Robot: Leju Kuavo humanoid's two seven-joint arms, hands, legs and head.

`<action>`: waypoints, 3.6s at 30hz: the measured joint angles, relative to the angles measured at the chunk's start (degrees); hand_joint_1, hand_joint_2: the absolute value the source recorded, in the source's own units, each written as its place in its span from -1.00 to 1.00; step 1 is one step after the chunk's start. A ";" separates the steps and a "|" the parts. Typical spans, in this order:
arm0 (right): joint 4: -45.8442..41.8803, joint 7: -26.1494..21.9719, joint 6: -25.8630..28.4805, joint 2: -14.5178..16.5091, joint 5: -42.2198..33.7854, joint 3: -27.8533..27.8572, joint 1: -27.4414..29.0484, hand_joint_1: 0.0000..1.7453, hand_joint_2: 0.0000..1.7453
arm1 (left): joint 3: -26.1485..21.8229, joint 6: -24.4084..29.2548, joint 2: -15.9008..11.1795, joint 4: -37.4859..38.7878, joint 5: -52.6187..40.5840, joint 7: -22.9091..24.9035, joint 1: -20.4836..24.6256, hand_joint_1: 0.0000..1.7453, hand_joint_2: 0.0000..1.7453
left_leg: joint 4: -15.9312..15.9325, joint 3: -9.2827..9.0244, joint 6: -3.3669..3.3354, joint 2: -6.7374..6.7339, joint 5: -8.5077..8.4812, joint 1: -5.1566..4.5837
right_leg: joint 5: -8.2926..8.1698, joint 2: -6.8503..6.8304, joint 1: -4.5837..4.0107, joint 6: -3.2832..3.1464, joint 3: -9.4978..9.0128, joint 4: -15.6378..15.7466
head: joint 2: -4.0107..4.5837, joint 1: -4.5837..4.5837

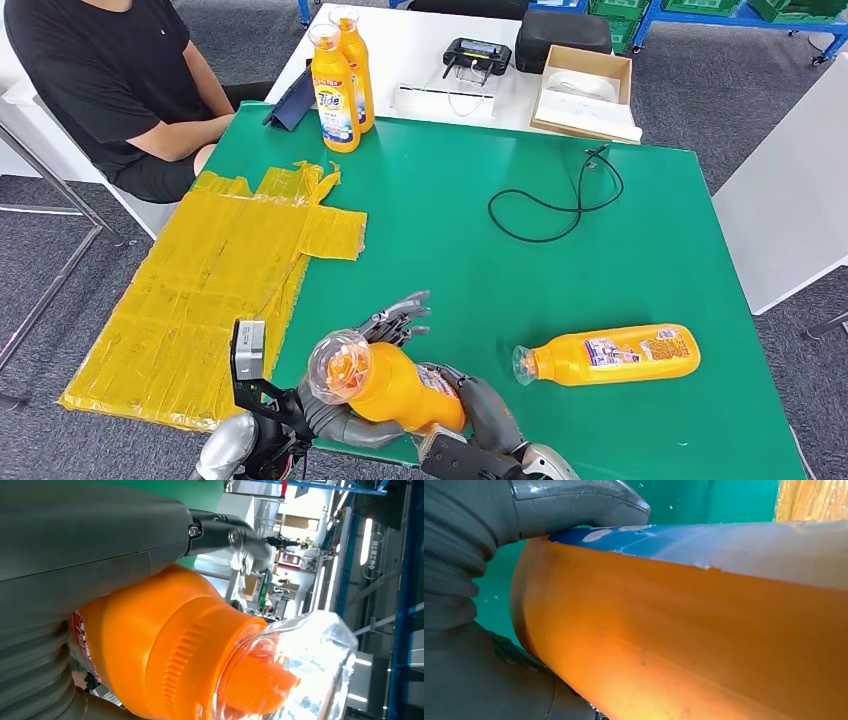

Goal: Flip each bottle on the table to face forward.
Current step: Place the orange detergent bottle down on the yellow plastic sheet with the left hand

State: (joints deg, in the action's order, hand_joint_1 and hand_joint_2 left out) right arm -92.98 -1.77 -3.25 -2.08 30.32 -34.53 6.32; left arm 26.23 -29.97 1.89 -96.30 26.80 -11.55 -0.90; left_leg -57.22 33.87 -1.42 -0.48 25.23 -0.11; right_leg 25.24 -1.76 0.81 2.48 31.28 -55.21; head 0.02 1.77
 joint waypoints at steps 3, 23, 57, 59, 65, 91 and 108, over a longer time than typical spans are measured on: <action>0.45 -0.21 -0.03 0.00 0.01 -0.04 -0.13 1.00 1.00 | 0.13 0.00 -0.20 0.09 -0.42 -0.21 0.04 1.00 1.00 | 0.00 0.00 0.00 0.01 0.00 0.00 | 0.00 -0.01 0.00 0.00 -0.01 0.00 | 0.00 0.00; 1.42 -0.62 0.15 0.34 0.67 -0.40 -0.36 1.00 1.00 | 0.23 0.33 -0.54 0.54 -3.97 -1.86 0.09 1.00 1.00 | 0.00 0.00 0.00 0.01 0.00 0.00 | 0.00 -0.01 0.00 0.00 0.00 0.00 | 0.00 0.00; -19.27 -1.83 7.10 0.52 4.19 10.85 9.33 -1.00 1.00 | -5.75 46.11 0.13 2.38 -100.43 -6.20 4.69 1.00 1.00 | -0.01 -0.01 -0.02 0.01 -0.02 -0.01 | -0.01 -0.02 0.01 0.01 0.05 0.01 | 0.00 0.01; -20.50 -2.74 7.08 -0.25 5.23 11.08 9.18 -1.00 1.00 | -4.94 46.32 -0.30 5.64 -104.95 -3.57 6.90 1.00 1.00 | -0.01 -0.01 -0.07 0.02 -0.05 -0.01 | -0.03 -0.03 0.01 0.02 0.04 0.01 | 0.00 0.01; -22.35 -4.63 6.54 -2.97 4.85 11.98 8.93 -1.00 1.00 | -1.52 39.86 -3.70 19.37 -109.70 0.09 13.46 1.00 1.00 | -0.01 -0.03 -0.10 0.00 -0.07 -0.02 | -0.04 -0.02 0.01 0.02 0.00 0.00 | 0.00 0.01; -18.52 -5.47 1.57 -5.25 0.37 13.59 5.32 -1.00 1.00 | 7.08 33.95 -16.45 27.69 -101.75 0.25 19.97 -1.00 1.00 | 0.00 -0.13 -0.12 0.06 -0.11 -0.02 | -0.03 -0.12 0.01 0.01 -0.14 -0.01 | 0.00 0.00; -16.39 -3.73 2.24 -3.56 4.69 13.05 4.54 -1.00 1.00 | 5.47 40.21 -12.83 26.04 -102.04 0.14 17.76 -1.00 1.00 | -0.01 -0.07 -0.12 0.08 -0.11 -0.04 | -0.03 -0.13 0.03 0.01 -0.08 -0.01 | 0.00 0.01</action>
State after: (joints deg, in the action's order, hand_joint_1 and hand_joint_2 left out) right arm -109.37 -5.50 -1.01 -5.64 35.02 -21.48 10.85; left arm 31.71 10.24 -10.94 -70.26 -75.24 -11.41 16.86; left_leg -57.23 33.81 -1.55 -0.40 25.11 -0.15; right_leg 25.21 -1.89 0.84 2.50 31.20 -55.22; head 0.02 1.78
